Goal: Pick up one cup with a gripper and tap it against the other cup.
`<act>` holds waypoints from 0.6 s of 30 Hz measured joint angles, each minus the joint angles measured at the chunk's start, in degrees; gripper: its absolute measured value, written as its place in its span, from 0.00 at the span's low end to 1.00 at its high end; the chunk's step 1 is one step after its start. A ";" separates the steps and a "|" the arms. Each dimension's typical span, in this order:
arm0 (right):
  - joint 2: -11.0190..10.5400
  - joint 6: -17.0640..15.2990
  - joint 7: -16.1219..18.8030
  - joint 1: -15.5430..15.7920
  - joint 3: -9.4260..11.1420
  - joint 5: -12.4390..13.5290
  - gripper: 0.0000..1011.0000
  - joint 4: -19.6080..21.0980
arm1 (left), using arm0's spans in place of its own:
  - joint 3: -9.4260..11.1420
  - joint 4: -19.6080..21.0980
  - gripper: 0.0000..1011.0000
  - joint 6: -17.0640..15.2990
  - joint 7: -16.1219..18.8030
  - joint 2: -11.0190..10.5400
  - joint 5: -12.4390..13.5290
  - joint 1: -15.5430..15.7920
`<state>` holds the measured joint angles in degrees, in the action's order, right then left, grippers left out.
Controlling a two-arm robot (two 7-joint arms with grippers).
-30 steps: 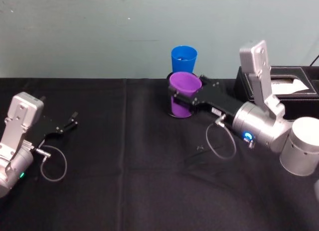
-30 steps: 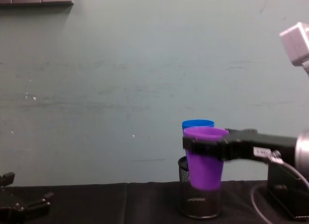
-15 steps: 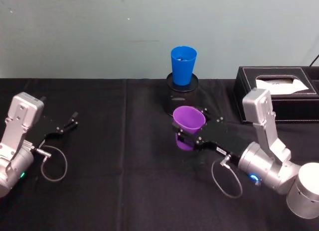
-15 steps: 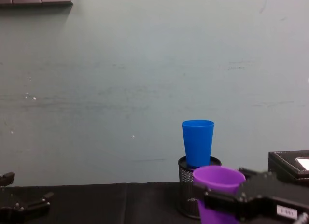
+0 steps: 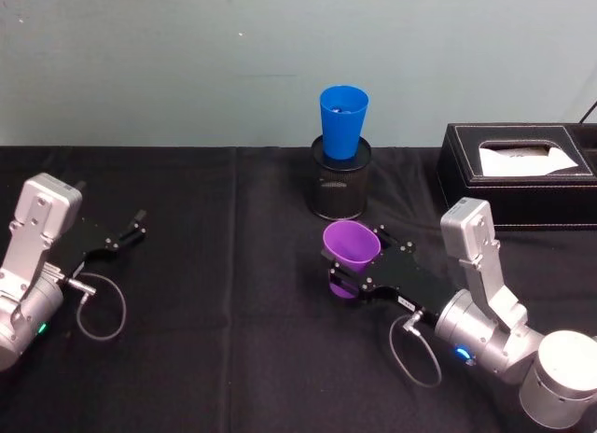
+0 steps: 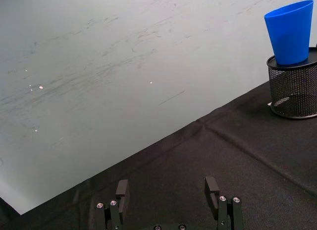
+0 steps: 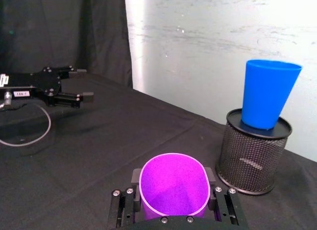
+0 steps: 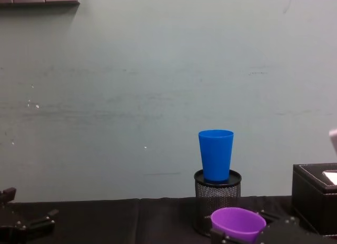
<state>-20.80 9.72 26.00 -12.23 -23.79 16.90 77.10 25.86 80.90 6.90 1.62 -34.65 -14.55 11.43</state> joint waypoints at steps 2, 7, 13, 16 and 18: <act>0.56 0.56 0.13 -0.16 -0.01 -0.47 0.72 -1.02 | 0.00 0.00 0.99 0.00 0.00 0.00 0.00 0.00; 1.37 1.57 0.29 -0.25 0.09 -1.18 0.72 -2.24 | 0.00 0.00 0.99 0.00 0.00 0.00 0.00 0.00; 2.04 2.28 0.66 0.04 0.57 -1.61 0.72 -2.97 | 0.00 0.00 0.99 0.00 0.00 0.00 0.00 0.00; 2.16 2.35 0.70 0.32 0.75 -1.61 0.72 -3.00 | 0.00 0.00 0.99 0.00 0.00 0.00 0.00 0.00; 2.22 2.47 0.80 0.63 0.95 -1.61 0.72 -3.00 | 0.00 0.00 0.99 0.00 0.00 0.00 0.00 0.00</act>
<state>-18.58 12.18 26.80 -11.60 -22.85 15.29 74.10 25.86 80.90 6.90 1.62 -34.65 -14.55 11.43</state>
